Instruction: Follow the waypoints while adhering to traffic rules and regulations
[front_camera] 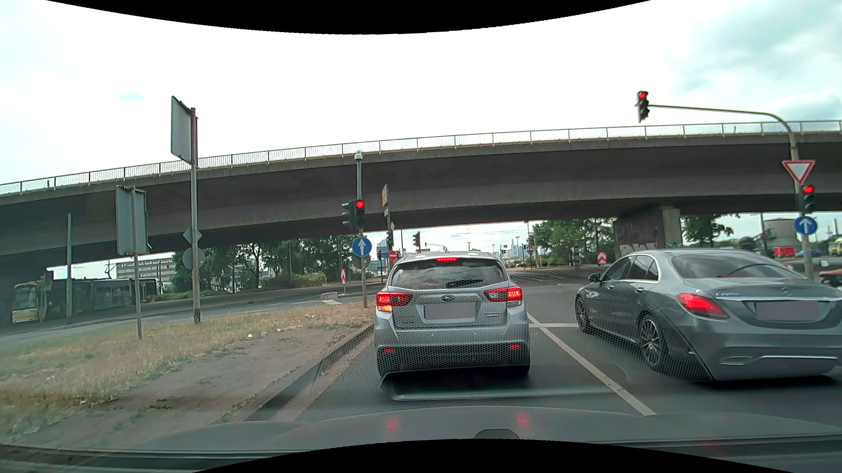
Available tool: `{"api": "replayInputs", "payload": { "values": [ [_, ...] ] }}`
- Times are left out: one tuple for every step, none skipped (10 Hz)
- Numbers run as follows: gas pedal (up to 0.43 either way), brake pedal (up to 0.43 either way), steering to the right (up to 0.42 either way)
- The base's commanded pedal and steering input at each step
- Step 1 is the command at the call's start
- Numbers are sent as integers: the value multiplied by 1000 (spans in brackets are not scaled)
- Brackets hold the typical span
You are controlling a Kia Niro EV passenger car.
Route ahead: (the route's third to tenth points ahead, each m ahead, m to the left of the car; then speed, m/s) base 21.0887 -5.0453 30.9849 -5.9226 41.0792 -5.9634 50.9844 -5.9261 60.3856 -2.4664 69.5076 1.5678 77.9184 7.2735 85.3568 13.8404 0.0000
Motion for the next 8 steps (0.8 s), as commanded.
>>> {"api": "replayInputs", "payload": {
  "values": [
    [0,256,-1],
    [0,256,-1],
    [0,262,-1],
    [0,256,-1],
    [0,256,-1],
    [0,256,-1],
    [0,262,-1],
    [0,256,-1]
  ]
}}
